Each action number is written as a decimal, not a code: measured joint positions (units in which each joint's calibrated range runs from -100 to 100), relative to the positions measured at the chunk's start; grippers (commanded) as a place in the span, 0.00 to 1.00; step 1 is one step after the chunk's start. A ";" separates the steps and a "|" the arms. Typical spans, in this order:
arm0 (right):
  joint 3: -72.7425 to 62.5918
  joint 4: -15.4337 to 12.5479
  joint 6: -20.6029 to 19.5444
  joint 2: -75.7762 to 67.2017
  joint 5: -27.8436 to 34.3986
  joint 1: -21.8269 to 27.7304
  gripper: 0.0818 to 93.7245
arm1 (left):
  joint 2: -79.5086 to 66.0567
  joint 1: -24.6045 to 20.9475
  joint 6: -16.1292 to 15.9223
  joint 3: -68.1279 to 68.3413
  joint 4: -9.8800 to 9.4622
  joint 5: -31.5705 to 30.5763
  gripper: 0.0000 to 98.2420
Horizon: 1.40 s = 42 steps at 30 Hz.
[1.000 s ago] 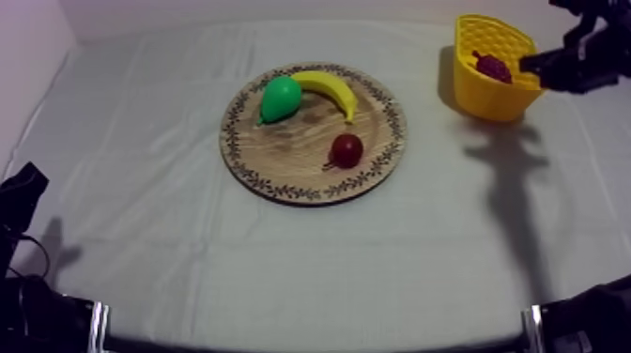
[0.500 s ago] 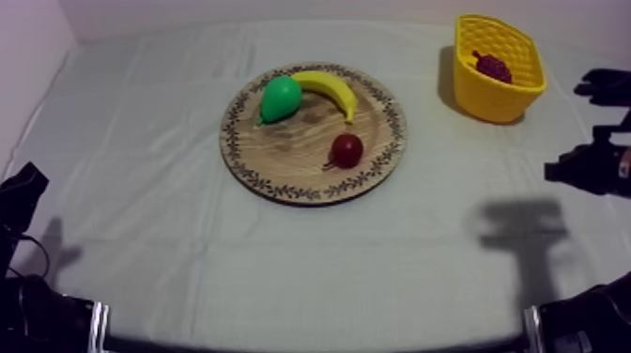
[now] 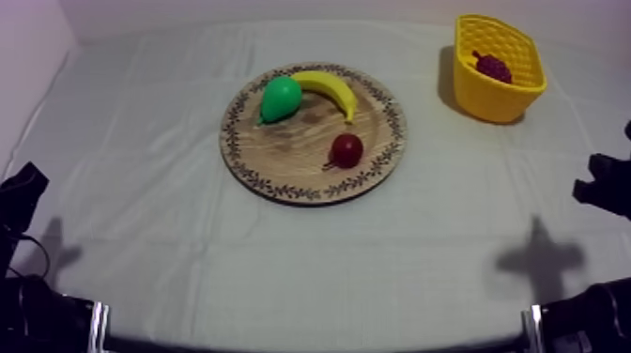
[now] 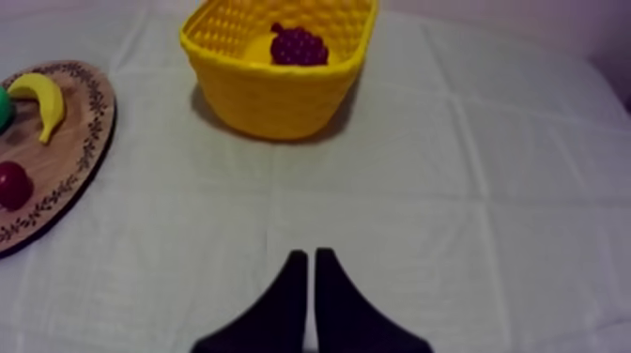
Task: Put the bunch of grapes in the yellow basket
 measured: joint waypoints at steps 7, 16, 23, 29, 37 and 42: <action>1.23 -0.51 -0.51 -10.09 2.09 -0.45 0.00 | 0.00 0.00 0.00 0.00 0.00 0.00 0.00; 2.64 -1.72 -0.92 -16.25 7.09 -0.91 0.00 | 0.00 0.00 0.00 0.00 0.00 0.00 0.00; 3.48 -1.58 -0.92 -16.41 8.28 -0.87 0.00 | 0.00 0.00 0.00 0.00 0.00 0.00 0.00; 3.74 -4.67 1.78 -16.41 8.28 -0.01 0.00 | 0.00 0.00 0.00 0.00 0.00 0.00 0.00; 3.81 -10.10 12.56 -16.41 8.95 -0.11 0.00 | 0.00 0.00 0.00 0.00 0.00 0.00 0.00; 4.40 -10.19 20.94 -16.45 11.66 -0.41 0.00 | 0.00 0.00 -0.08 0.00 0.00 0.00 0.00</action>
